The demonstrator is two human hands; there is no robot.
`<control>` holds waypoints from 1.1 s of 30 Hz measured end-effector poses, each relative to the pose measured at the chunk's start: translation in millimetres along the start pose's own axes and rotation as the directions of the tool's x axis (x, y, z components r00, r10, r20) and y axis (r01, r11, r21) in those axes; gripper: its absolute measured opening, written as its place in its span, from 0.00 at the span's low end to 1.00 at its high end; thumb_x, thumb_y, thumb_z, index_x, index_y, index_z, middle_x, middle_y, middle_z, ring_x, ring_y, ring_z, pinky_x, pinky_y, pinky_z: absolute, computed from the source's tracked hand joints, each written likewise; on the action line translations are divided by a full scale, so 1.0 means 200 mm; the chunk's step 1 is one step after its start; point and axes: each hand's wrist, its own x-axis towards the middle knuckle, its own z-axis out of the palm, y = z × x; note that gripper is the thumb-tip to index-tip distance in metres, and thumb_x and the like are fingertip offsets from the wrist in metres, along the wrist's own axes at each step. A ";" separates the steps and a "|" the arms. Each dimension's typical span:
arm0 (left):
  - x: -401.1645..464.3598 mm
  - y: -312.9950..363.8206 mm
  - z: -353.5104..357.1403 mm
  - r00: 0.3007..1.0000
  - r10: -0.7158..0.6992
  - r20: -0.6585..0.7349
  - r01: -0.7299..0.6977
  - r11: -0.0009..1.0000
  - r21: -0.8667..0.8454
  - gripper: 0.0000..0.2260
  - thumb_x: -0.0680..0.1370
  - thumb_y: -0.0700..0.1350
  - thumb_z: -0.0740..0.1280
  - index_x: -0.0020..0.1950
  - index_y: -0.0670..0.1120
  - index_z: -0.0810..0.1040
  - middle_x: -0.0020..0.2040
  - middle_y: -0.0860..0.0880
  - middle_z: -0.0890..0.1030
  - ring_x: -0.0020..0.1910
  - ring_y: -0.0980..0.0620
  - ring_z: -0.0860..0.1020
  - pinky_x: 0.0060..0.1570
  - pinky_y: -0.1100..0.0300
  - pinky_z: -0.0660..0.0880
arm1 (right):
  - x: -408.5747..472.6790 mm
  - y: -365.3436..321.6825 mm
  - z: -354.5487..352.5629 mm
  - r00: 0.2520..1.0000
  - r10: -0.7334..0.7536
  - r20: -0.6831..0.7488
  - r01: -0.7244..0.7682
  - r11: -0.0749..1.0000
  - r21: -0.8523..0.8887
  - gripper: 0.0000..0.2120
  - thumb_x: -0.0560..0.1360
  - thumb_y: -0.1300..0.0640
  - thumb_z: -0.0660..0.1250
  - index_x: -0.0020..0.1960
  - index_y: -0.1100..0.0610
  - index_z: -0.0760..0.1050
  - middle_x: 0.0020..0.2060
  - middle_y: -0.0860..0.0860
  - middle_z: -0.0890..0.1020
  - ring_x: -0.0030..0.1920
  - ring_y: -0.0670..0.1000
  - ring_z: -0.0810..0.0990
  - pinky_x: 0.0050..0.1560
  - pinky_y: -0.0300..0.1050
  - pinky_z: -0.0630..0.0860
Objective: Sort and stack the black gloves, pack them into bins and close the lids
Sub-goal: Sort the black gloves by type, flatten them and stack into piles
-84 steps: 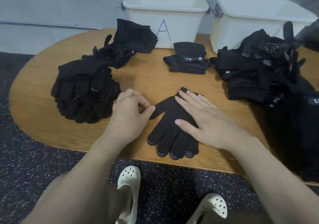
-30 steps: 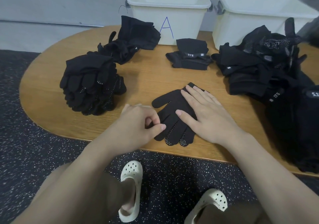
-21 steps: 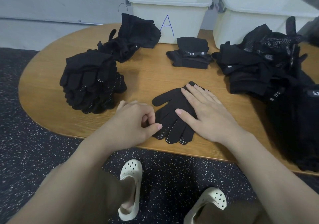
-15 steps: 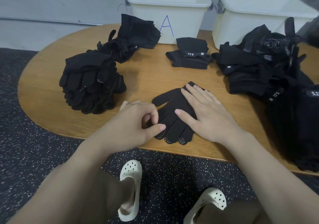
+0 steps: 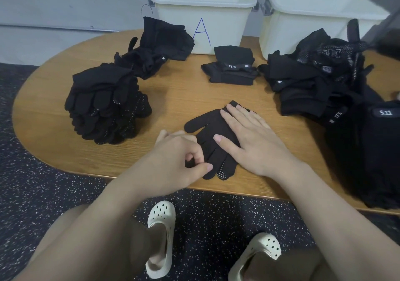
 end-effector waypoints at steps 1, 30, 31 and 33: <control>0.00 -0.01 -0.01 1.000 -0.005 -0.005 0.005 1.000 -0.020 0.16 0.77 0.54 0.74 0.31 0.55 0.75 0.35 0.56 0.72 0.47 0.54 0.72 0.62 0.53 0.62 | 0.00 0.00 0.00 1.000 -0.001 -0.002 0.001 1.000 0.002 0.39 0.79 0.29 0.39 0.84 0.48 0.47 0.83 0.45 0.47 0.82 0.43 0.40 0.81 0.46 0.38; 0.02 0.14 0.07 1.000 -0.029 -0.010 0.029 0.999 -0.034 0.16 0.79 0.54 0.71 0.31 0.54 0.75 0.32 0.55 0.69 0.46 0.58 0.69 0.66 0.55 0.60 | 0.00 0.00 0.02 1.000 -0.003 -0.022 0.003 1.000 0.008 0.42 0.76 0.29 0.33 0.84 0.48 0.49 0.83 0.45 0.49 0.82 0.44 0.42 0.82 0.46 0.40; 0.02 0.13 0.06 0.999 -0.039 -0.007 0.038 0.999 -0.035 0.17 0.78 0.53 0.71 0.31 0.54 0.75 0.32 0.54 0.69 0.45 0.57 0.70 0.66 0.55 0.60 | 0.00 0.00 0.02 1.000 -0.003 -0.026 0.004 1.000 0.017 0.41 0.77 0.30 0.33 0.84 0.48 0.49 0.83 0.45 0.49 0.82 0.44 0.43 0.81 0.45 0.39; 0.02 0.12 0.04 0.999 -0.051 -0.010 0.052 0.999 0.010 0.18 0.78 0.54 0.71 0.30 0.55 0.73 0.31 0.55 0.69 0.43 0.57 0.70 0.65 0.53 0.61 | 0.00 0.01 0.02 0.999 -0.005 -0.039 0.006 1.000 0.025 0.38 0.80 0.32 0.34 0.84 0.48 0.50 0.83 0.45 0.50 0.82 0.44 0.44 0.81 0.44 0.39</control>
